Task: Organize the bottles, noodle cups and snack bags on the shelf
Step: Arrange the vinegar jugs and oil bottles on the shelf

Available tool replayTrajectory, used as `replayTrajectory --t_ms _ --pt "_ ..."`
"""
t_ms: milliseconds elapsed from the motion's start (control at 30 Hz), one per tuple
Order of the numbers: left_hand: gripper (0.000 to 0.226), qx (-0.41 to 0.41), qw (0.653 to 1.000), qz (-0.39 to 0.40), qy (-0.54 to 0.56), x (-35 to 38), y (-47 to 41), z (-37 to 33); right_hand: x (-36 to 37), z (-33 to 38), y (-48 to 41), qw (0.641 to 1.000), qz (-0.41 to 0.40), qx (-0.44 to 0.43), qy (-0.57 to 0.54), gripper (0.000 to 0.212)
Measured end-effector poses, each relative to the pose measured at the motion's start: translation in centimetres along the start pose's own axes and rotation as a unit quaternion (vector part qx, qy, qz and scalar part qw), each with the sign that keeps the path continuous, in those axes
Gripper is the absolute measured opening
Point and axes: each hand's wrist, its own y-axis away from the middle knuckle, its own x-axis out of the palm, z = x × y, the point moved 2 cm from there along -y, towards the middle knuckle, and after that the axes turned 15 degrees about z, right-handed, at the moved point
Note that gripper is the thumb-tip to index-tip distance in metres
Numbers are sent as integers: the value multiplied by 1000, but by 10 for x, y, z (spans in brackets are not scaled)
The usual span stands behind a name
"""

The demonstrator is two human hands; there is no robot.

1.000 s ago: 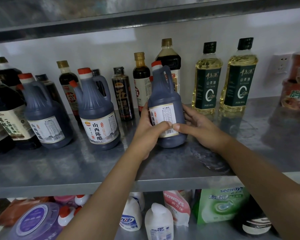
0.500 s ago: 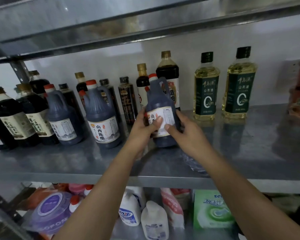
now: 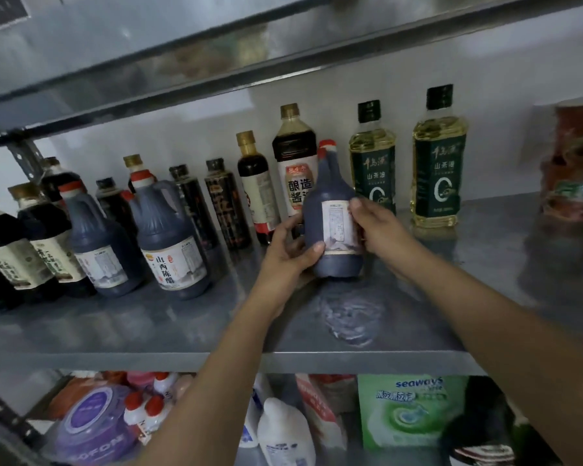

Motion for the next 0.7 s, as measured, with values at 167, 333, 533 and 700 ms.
replayTrajectory --t_ms 167,333,533,700 --pt "79 31 996 6 -83 22 -9 5 -9 -6 1 998 -55 5 -4 54" --pt "93 72 990 12 -119 20 9 -3 -3 3 10 999 -40 -4 16 47" --pt "105 96 985 49 -137 19 23 -8 5 14 22 997 8 -65 31 51" --pt "97 101 983 49 -148 22 19 -8 7 15 21 998 39 -47 17 72"
